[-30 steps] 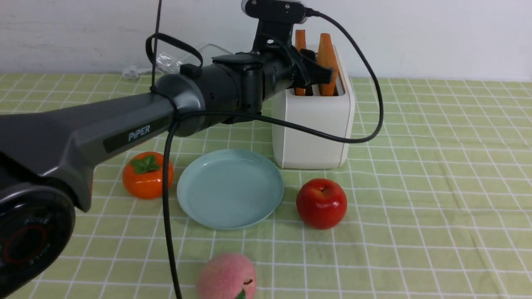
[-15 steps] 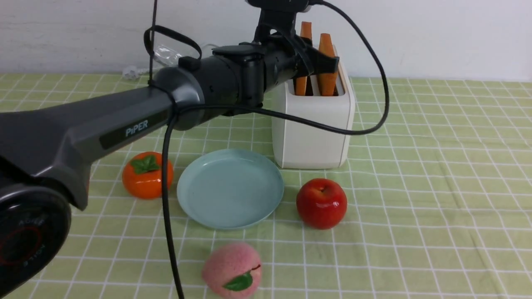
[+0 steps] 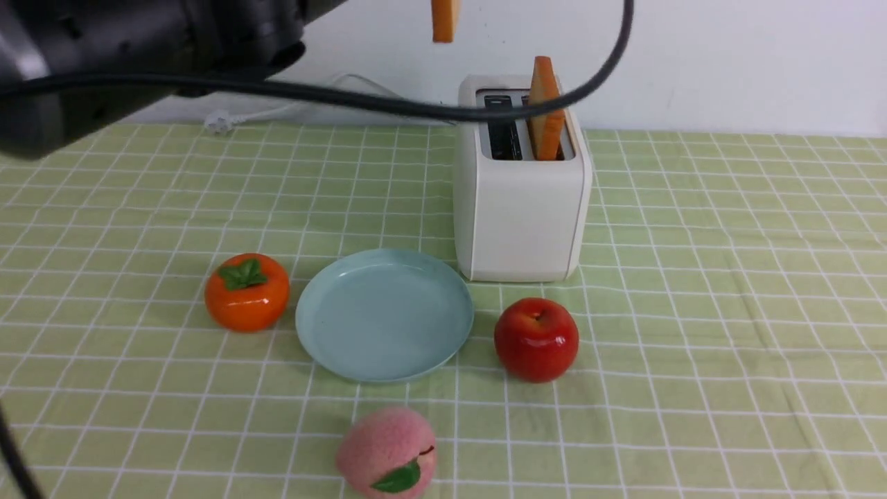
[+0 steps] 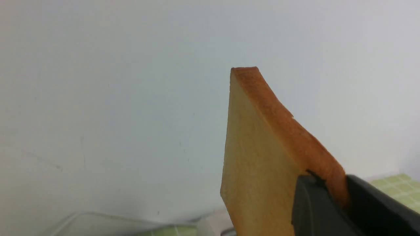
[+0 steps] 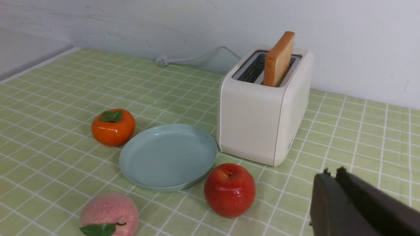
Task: Take toasted bread from bread machine on green coffee tablecloth place on plate.
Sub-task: 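Place the slice of bread on the plate with the left gripper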
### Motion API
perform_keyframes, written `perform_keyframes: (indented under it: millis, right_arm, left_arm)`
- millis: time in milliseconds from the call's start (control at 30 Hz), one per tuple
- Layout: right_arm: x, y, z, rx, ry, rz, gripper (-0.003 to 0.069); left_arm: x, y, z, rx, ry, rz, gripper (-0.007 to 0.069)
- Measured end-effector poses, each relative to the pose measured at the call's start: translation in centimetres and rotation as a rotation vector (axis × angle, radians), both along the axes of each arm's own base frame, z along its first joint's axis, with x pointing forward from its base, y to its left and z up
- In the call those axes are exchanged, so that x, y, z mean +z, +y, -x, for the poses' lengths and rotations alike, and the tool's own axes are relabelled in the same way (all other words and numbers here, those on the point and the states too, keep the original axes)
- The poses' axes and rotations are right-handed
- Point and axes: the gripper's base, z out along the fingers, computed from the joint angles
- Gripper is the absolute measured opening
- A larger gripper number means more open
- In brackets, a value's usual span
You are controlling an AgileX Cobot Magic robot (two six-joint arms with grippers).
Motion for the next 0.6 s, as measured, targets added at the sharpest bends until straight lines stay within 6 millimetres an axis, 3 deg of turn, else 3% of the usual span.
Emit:
perform_keyframes:
  millis: [133,200,233,400,600]
  right_arm:
    - [0.1,0.1,0.0,0.005,0.001,-0.019,0.0032]
    - [0.1,0.1,0.0,0.008,0.002,-0.025,0.0032]
    - [0.1,0.2,0.1,0.017,0.007,-0.039,0.0030]
    - [-0.1,0.7,0.4,0.084,0.044,-0.052,-0.0004]
    - [-0.2,1.0,0.6,0.121,0.064,-0.065,-0.0006]
  left_arm:
    - [-3.3,1.6,3.8,-0.073,0.088,-0.040,0.0071]
    - [-4.9,2.1,4.6,-0.081,0.133,-0.050,0.0071]
    - [-6.8,2.3,5.2,-0.090,0.184,-0.063,0.0071]
    - [-12.3,3.3,4.8,-0.091,0.349,-0.077,0.0071]
    - [-14.8,5.7,2.1,-0.108,0.486,0.125,0.0071]
